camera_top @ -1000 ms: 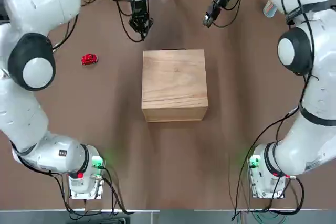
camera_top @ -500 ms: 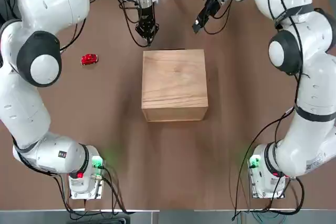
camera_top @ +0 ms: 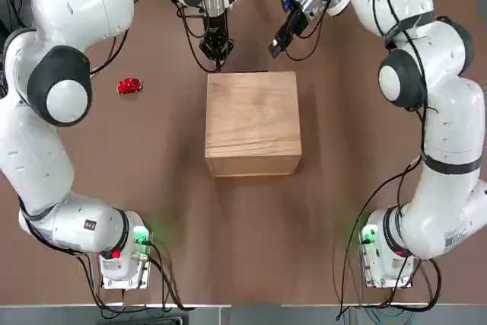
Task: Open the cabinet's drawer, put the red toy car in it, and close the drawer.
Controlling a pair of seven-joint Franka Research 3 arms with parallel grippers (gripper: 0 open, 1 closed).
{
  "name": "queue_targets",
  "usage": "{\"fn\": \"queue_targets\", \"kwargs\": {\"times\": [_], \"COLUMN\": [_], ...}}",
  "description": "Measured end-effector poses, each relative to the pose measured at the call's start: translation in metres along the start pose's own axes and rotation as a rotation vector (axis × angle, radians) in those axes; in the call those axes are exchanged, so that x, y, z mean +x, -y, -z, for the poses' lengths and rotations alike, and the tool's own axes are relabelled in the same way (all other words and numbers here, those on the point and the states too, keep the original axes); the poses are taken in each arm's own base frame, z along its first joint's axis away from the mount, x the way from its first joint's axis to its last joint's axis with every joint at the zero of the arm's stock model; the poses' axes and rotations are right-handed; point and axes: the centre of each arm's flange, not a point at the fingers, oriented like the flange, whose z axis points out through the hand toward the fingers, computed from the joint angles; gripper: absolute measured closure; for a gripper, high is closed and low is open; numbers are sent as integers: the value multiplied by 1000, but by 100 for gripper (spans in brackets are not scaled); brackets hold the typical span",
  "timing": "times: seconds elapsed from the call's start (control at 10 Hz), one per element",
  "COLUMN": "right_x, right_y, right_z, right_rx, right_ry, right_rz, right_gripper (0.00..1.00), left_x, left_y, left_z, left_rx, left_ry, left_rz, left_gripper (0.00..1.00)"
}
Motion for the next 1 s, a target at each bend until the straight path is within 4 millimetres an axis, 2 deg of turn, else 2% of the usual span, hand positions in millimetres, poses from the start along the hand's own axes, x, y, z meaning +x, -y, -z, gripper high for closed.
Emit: {"fn": "queue_targets", "kwargs": {"times": [0.2,0.7,1.0], "right_x": [-2,-1,-15], "right_y": [-7,-3,-24], "right_z": [-15,-37,-60], "right_rx": [9,50,127], "right_ry": [18,19,31], "right_rz": [-9,-19,-77], "right_gripper": [0,0,0], "left_x": [0,-1,-1], "left_y": [0,0,0], "left_z": [-6,-8,-8], "left_rx": [7,10,10], "left_ry": [10,16,16], "left_rz": [1,0,0], "left_gripper": [97,96,96]}}
